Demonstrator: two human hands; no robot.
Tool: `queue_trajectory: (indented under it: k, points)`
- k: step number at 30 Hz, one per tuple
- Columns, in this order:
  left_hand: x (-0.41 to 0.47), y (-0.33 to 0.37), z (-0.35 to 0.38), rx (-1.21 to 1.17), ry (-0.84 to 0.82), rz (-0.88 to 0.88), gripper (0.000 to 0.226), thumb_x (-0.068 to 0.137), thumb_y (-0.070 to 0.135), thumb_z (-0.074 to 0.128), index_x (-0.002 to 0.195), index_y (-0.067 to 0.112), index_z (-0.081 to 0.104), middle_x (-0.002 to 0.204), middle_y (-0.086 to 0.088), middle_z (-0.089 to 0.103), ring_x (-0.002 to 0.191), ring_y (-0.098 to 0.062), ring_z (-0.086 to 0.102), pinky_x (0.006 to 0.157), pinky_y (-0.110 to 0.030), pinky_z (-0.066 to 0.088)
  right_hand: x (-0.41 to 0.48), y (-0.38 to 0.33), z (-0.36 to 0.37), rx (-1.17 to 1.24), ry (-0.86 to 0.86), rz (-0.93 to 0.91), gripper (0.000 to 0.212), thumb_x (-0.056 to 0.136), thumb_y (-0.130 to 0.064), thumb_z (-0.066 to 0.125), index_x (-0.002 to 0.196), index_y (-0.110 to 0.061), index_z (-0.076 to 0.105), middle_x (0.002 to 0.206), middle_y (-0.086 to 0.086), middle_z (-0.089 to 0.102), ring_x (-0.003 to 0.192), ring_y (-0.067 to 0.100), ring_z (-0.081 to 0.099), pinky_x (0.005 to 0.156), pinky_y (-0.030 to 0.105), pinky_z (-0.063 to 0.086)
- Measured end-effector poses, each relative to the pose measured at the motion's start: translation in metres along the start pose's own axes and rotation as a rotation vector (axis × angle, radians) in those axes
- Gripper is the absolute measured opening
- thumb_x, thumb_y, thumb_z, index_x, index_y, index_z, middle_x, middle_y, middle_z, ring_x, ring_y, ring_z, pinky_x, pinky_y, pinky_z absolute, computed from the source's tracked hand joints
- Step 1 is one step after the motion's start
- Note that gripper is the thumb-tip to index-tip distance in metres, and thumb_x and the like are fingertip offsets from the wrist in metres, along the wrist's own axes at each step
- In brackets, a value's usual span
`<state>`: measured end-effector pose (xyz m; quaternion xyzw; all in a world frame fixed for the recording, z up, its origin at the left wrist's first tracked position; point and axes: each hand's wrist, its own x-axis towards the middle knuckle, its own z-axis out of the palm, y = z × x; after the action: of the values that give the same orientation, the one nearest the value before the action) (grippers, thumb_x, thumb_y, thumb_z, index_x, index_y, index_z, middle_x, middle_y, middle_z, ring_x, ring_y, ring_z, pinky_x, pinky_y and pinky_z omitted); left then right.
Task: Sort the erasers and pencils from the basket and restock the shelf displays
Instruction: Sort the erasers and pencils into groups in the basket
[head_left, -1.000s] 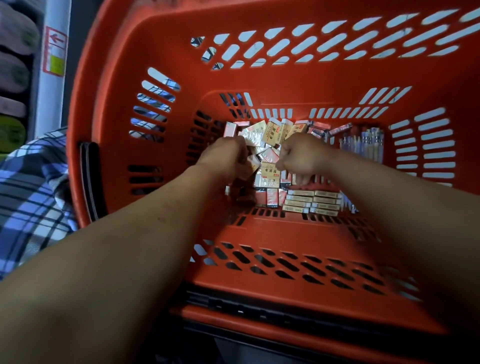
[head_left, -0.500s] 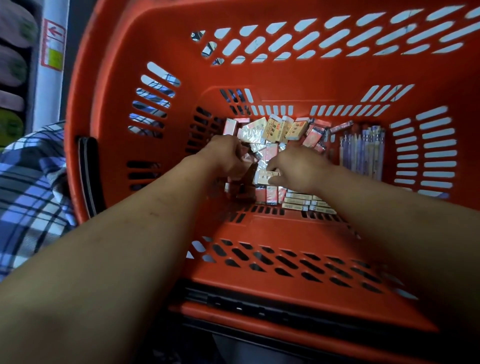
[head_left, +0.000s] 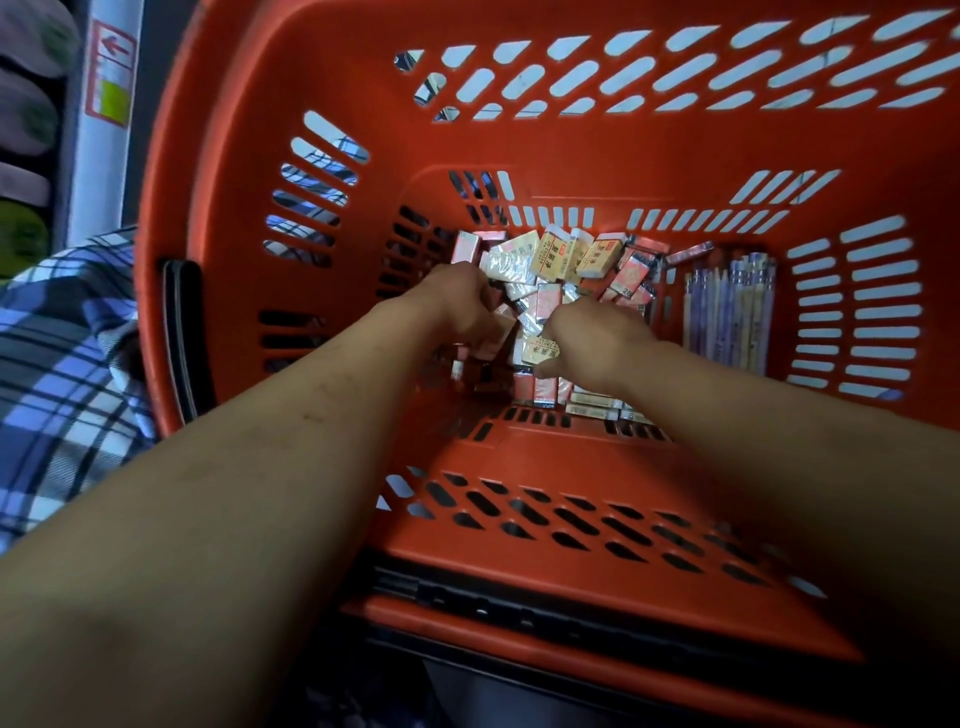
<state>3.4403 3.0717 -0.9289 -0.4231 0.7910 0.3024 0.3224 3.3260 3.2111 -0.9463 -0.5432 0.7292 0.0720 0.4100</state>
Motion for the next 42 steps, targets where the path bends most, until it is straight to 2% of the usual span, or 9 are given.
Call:
queue_trajectory:
  k: [6,12,17,19,23,27,34,38,42]
  points:
    - [0.0,0.001,0.0,-0.08,0.03,-0.005,0.037,0.085,0.03,0.08,0.116,0.01,0.075,0.106,-0.008,0.075,0.1,-0.02,0.07,0.076,-0.023,0.047,0.002,0.003,0.002,0.09,-0.007,0.0,0.04,0.087,-0.047,0.074,0.083,-0.014,0.053,0.084,0.004,0.056,0.082,0.028,0.056,0.062,0.031,0.04]
    - [-0.003,0.004,-0.006,-0.101,0.031,-0.004,0.028,0.088,0.042,0.076,0.092,0.014,0.076,0.088,-0.008,0.074,0.085,-0.023,0.071,0.059,-0.023,0.045,0.002,0.003,0.001,0.121,-0.025,-0.075,0.04,0.08,-0.042,0.082,0.101,-0.016,0.062,0.104,0.005,0.062,0.097,0.028,0.06,0.077,0.036,0.051]
    - [-0.012,0.014,-0.009,-0.175,-0.019,0.024,0.032,0.09,0.037,0.073,0.078,0.007,0.069,0.068,0.002,0.068,0.069,-0.026,0.072,0.06,-0.03,0.058,0.002,0.022,-0.021,0.367,-0.145,-0.008,0.036,0.072,-0.028,0.09,0.091,-0.014,0.063,0.088,0.001,0.063,0.083,0.02,0.061,0.061,0.026,0.042]
    - [-0.013,0.02,-0.009,-0.25,-0.034,0.041,0.027,0.088,0.034,0.075,0.083,0.01,0.064,0.072,0.005,0.06,0.072,-0.029,0.071,0.062,-0.033,0.061,-0.002,0.038,-0.032,0.495,-0.185,0.037,0.04,0.071,-0.025,0.091,0.097,-0.01,0.064,0.088,0.0,0.062,0.079,0.018,0.059,0.059,0.025,0.04]
    - [-0.012,0.026,-0.005,-0.443,-0.128,0.072,0.039,0.089,0.034,0.076,0.104,0.004,0.058,0.088,-0.017,0.073,0.065,-0.033,0.073,0.046,-0.034,0.056,-0.005,0.074,-0.043,0.528,-0.239,0.167,0.039,0.071,-0.023,0.09,0.101,-0.011,0.067,0.093,0.001,0.068,0.084,0.021,0.065,0.065,0.029,0.048]
    - [-0.015,0.037,0.014,-0.646,-0.245,0.094,0.022,0.099,0.023,0.064,0.112,0.01,0.052,0.07,-0.005,0.07,0.066,-0.03,0.067,0.061,-0.039,0.059,-0.009,0.096,-0.047,0.403,-0.317,0.275,0.039,0.074,-0.02,0.089,0.104,-0.008,0.068,0.103,0.012,0.068,0.08,0.024,0.066,0.054,0.027,0.052]
    - [-0.024,0.056,0.038,-0.149,-0.188,0.356,0.033,0.105,0.039,0.05,0.126,0.014,0.043,0.102,-0.005,0.058,0.093,-0.025,0.057,0.074,-0.029,0.035,-0.012,0.094,-0.031,0.223,-0.293,0.239,0.051,0.068,-0.019,0.092,0.112,-0.009,0.07,0.112,0.006,0.065,0.1,0.026,0.065,0.079,0.033,0.055]
    - [-0.021,0.062,0.048,-0.075,-0.257,0.396,0.035,0.106,0.043,0.044,0.125,0.014,0.037,0.109,-0.011,0.063,0.098,-0.028,0.06,0.082,-0.04,0.047,-0.011,0.089,-0.027,0.146,-0.299,0.21,0.044,0.072,-0.013,0.087,0.113,-0.008,0.071,0.111,0.009,0.068,0.097,0.027,0.066,0.082,0.037,0.057]
    - [-0.016,0.057,0.05,-0.034,-0.231,0.383,0.04,0.104,0.046,0.048,0.127,0.013,0.049,0.115,-0.008,0.065,0.101,-0.026,0.061,0.092,-0.042,0.05,-0.011,0.085,-0.027,0.164,-0.35,0.218,0.045,0.072,-0.003,0.086,0.114,-0.003,0.07,0.106,0.017,0.073,0.085,0.032,0.073,0.077,0.047,0.062]
